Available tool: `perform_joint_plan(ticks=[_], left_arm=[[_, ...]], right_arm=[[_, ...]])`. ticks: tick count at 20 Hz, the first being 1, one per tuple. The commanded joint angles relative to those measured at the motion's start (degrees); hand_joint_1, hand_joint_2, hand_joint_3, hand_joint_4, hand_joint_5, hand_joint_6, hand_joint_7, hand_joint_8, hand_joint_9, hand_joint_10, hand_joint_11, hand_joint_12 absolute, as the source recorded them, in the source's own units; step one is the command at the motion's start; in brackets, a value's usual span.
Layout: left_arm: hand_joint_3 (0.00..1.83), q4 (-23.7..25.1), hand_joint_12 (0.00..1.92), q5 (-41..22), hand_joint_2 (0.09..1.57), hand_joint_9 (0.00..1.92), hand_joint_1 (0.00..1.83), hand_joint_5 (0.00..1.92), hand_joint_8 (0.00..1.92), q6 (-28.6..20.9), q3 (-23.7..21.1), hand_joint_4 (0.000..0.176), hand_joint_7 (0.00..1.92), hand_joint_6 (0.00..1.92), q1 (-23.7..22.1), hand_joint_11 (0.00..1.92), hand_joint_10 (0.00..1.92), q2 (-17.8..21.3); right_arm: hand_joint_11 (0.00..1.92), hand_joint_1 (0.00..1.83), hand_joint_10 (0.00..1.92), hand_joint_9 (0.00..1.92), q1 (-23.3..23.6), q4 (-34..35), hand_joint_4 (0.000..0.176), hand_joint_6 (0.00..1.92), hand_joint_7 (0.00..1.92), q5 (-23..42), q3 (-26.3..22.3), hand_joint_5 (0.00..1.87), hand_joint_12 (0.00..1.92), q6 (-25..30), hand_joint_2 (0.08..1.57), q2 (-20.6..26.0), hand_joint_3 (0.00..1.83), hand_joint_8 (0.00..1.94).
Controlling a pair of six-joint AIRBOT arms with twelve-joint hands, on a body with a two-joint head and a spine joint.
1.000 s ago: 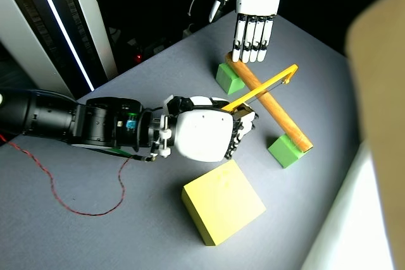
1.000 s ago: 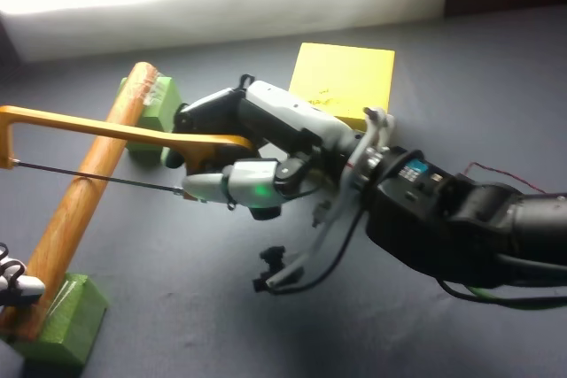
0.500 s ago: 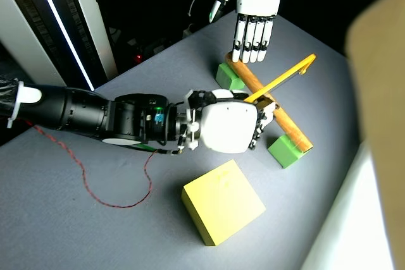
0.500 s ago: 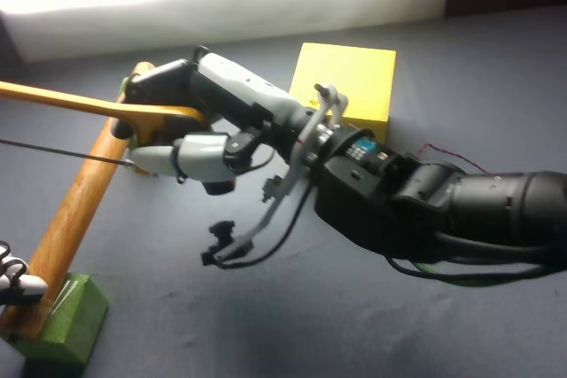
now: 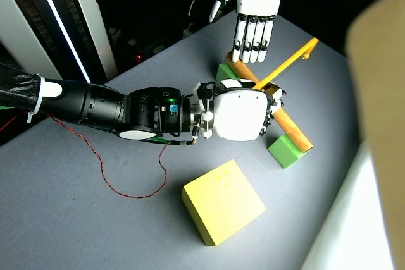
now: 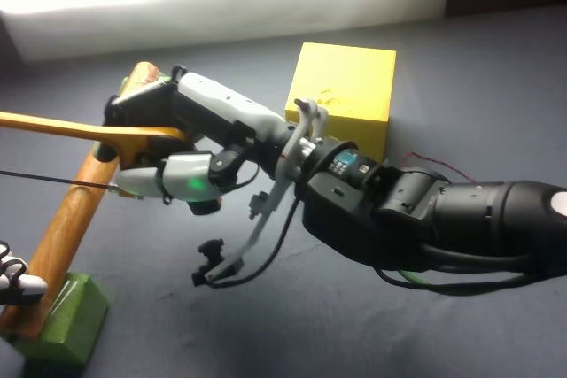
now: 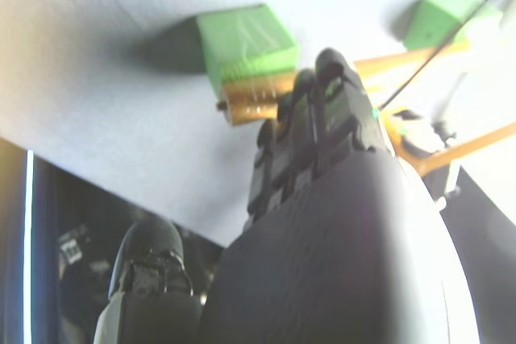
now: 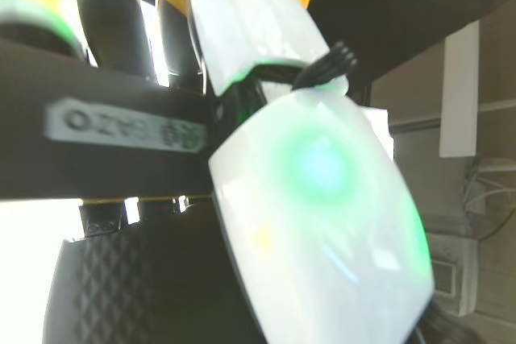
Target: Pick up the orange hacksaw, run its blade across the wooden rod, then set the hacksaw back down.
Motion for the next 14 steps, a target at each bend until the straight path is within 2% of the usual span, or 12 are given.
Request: perform_joint_plan(ticks=[1,3,8,11,14], left_arm=[[0.00,-0.81,0.19,-0.58,1.22,0.07,0.09,0.09,0.00,0.11,0.30,0.000,0.11,0.00,-0.30,0.00,0.00,-0.32],[0.00,-0.81,0.16,-0.69,1.22,0.07,0.08,0.08,0.00,0.11,0.30,0.000,0.11,0.00,-0.29,0.00,0.00,-0.30],[0.00,-0.85,0.16,-0.69,1.22,0.07,0.08,0.08,0.00,0.11,0.37,0.000,0.11,0.00,-0.29,0.00,0.00,-0.25],[0.00,-0.85,0.17,-0.69,1.23,0.07,0.07,0.07,0.00,0.11,0.37,0.000,0.10,0.00,-0.29,0.00,0.00,-0.23],[0.00,-0.85,0.20,-0.78,1.23,0.08,0.07,0.09,0.00,0.11,0.39,0.000,0.12,0.00,-0.28,0.00,0.00,-0.21]], right_arm=[[1.03,1.24,1.20,1.03,0.00,-0.02,0.000,0.98,0.94,7.26,-0.37,0.86,1.45,0.94,1.16,0.50,0.00,1.30],[1.02,1.25,1.16,1.04,-0.64,-0.16,0.000,0.89,0.96,7.28,-0.93,0.93,1.41,0.88,1.14,1.00,0.00,1.26],[1.04,1.25,1.12,1.07,-2.03,-0.20,0.000,0.93,0.96,6.80,-4.20,0.91,1.37,-0.61,1.15,3.50,0.00,1.26],[1.07,1.26,1.17,1.10,-2.40,-0.21,0.000,0.89,0.99,5.72,-6.74,0.92,1.44,-1.57,1.14,6.00,0.00,1.22],[1.05,1.25,1.12,1.06,-3.27,-0.21,0.000,0.92,0.96,5.25,-9.67,0.91,1.37,-2.60,1.14,9.02,0.00,1.25]])
